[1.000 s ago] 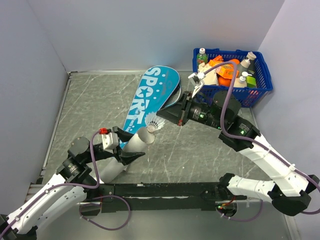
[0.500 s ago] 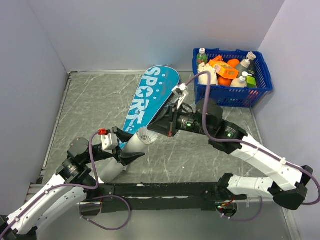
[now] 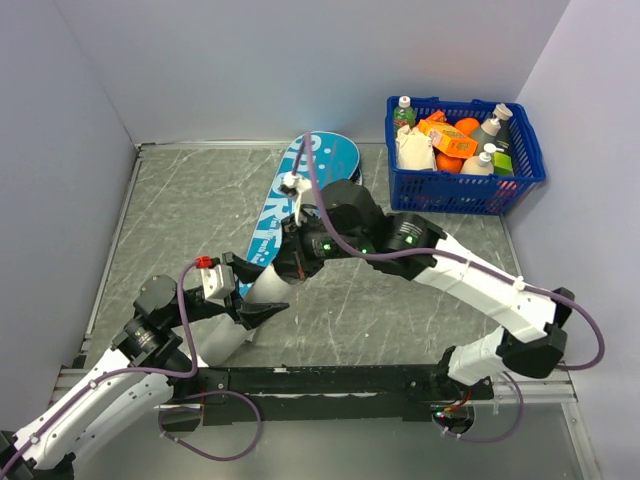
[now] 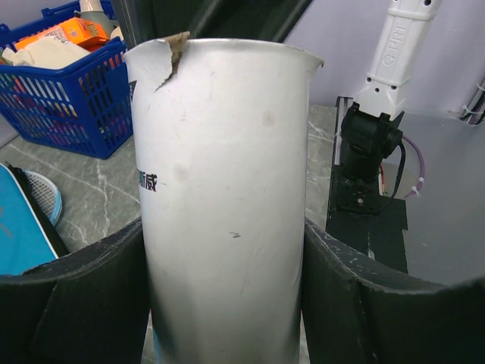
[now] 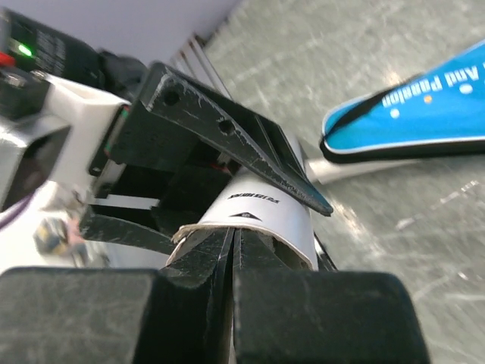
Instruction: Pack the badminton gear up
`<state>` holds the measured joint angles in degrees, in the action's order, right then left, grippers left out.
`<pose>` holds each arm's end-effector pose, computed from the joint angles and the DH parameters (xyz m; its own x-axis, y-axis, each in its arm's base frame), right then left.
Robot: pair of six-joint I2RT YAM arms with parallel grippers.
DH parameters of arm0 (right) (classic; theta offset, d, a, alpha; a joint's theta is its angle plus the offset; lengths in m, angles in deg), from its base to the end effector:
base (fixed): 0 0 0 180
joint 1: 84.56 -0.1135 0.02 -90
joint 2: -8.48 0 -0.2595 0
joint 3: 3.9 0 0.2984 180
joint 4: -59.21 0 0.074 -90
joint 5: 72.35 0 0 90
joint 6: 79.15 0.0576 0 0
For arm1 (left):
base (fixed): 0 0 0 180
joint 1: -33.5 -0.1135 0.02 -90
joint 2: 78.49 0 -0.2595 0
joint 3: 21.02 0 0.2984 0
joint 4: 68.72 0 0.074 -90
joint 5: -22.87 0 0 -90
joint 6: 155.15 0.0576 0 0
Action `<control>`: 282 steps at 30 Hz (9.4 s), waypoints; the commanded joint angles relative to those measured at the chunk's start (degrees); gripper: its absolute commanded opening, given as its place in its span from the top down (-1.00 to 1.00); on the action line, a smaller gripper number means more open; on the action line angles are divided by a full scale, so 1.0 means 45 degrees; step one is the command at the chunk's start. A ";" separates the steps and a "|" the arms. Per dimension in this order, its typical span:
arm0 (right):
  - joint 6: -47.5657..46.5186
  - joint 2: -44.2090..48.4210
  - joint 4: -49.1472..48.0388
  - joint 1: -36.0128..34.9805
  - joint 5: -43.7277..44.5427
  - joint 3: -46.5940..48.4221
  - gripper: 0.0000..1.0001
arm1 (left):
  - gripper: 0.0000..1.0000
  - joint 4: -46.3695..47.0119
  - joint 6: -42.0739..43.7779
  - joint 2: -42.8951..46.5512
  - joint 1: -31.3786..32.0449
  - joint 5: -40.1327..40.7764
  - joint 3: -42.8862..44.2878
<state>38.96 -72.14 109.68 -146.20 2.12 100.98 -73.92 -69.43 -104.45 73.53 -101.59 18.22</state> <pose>0.1603 0.3293 0.4349 -0.6383 -0.2268 -0.7356 -0.7496 0.4004 0.5270 0.1302 -0.1519 0.3127 0.0357 -0.1104 -0.9932 0.9646 0.2635 0.0054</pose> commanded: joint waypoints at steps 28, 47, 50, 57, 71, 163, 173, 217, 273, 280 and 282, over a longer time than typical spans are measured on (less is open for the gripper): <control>-0.1091 0.1802 0.2338 0.5174 0.1964 -0.0804 -0.18 | 0.98 0.0533 0.0012 -0.0228 0.0030 -0.0136 0.0147; 0.1603 0.0864 -0.0278 1.4008 0.5247 -0.8383 -0.37 | 0.98 -0.0268 -0.0105 -0.0346 0.0050 0.0762 0.0557; 0.1525 0.0884 -0.0396 1.5064 0.5190 -0.8852 -0.39 | 0.96 -0.0463 -0.0183 -0.0326 0.0050 0.0938 0.0616; 0.1057 0.0514 -0.0787 1.6472 0.4798 -0.9283 -0.38 | 0.98 -0.0737 -0.0300 -0.0268 0.0050 0.1153 0.0792; 0.0275 -0.2006 -0.1880 1.6942 0.4916 -0.8502 -0.22 | 0.98 -0.0795 -0.0262 -0.0072 0.0030 0.1289 0.0655; -0.0370 0.4733 -0.1059 0.5927 -0.7896 -0.3541 0.74 | 0.98 -0.0210 0.0266 -0.2025 0.0303 -0.2108 0.0421; -0.0253 0.3834 -0.1509 0.4774 -0.8131 -0.3071 0.73 | 0.98 -0.0171 0.0305 -0.1986 0.0382 -0.2519 0.0382; -0.1580 0.2954 0.0970 0.2645 -0.5573 -0.1021 0.74 | 0.98 -0.0307 0.0305 -0.1849 0.0421 -0.2245 0.0421; -0.1561 0.2095 0.0073 0.1883 -0.5553 -0.2505 0.85 | 0.98 -0.0424 0.0344 -0.1752 0.0440 -0.2070 0.0421; -0.1561 0.2017 0.0034 0.1844 -0.5611 -0.2622 0.55 | 0.98 -0.0444 0.0364 -0.1810 0.0440 -0.2069 0.0440; -0.1522 0.1978 -0.0044 0.1825 -0.5631 -0.2680 0.50 | 0.98 -0.0444 0.0364 -0.1810 0.0440 -0.2089 0.0440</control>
<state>32.45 -62.61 111.71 -137.42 -23.08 89.89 -78.23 -69.01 -113.08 75.21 -110.38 20.75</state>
